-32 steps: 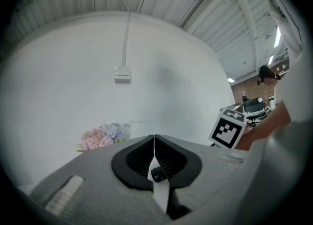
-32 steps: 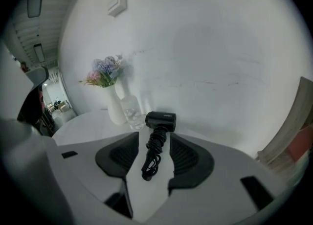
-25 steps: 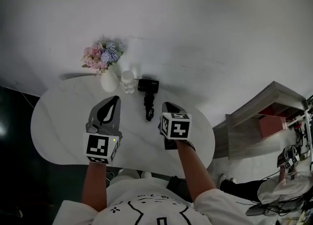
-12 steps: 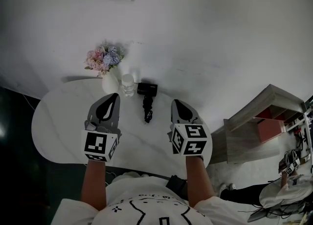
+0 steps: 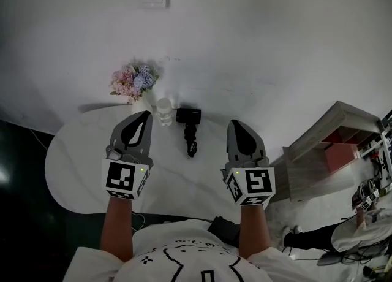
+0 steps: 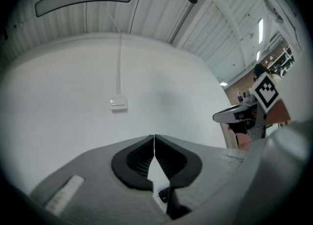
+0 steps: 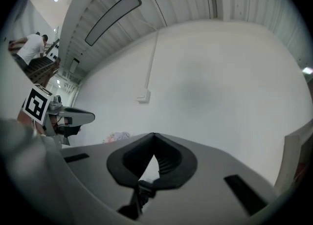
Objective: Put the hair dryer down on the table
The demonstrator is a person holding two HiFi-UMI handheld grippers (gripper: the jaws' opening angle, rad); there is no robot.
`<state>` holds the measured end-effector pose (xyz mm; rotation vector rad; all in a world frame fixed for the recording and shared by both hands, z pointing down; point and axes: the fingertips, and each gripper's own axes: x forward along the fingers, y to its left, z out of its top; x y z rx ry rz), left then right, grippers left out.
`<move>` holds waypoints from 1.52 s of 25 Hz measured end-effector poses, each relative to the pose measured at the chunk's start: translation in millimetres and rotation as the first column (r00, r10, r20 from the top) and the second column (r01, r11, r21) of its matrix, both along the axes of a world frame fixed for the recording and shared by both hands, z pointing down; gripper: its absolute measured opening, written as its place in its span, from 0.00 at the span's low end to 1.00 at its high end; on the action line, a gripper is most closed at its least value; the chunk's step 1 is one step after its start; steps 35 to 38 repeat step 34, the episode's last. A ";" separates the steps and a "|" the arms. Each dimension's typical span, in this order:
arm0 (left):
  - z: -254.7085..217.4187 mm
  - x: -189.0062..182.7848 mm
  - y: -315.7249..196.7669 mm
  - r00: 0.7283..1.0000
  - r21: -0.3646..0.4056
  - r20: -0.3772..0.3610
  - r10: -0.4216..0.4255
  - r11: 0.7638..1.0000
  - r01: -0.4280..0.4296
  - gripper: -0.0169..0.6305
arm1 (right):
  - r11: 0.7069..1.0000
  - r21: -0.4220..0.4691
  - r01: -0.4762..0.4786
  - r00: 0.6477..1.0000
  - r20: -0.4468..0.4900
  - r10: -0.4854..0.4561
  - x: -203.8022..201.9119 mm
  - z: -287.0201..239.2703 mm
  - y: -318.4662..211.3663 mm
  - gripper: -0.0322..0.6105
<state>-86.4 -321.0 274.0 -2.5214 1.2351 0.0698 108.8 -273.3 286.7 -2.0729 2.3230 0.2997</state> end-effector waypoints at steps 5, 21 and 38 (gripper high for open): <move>-12.0 0.0 -4.4 0.999 0.036 0.018 0.030 0.999 -0.031 0.06 | 0.999 0.032 -0.041 0.999 -0.016 0.042 6.5 -16.0 3.5 0.05; -25.5 -1.9 -3.3 0.998 0.066 0.004 0.062 0.996 -0.063 0.06 | 0.993 0.087 -0.077 0.995 -0.062 0.083 -3.1 -39.6 14.6 0.05; -23.7 -11.8 -2.6 0.998 0.062 -0.003 0.055 0.997 -0.055 0.06 | 0.995 0.084 -0.058 0.995 -0.073 0.064 -19.0 -35.8 14.0 0.05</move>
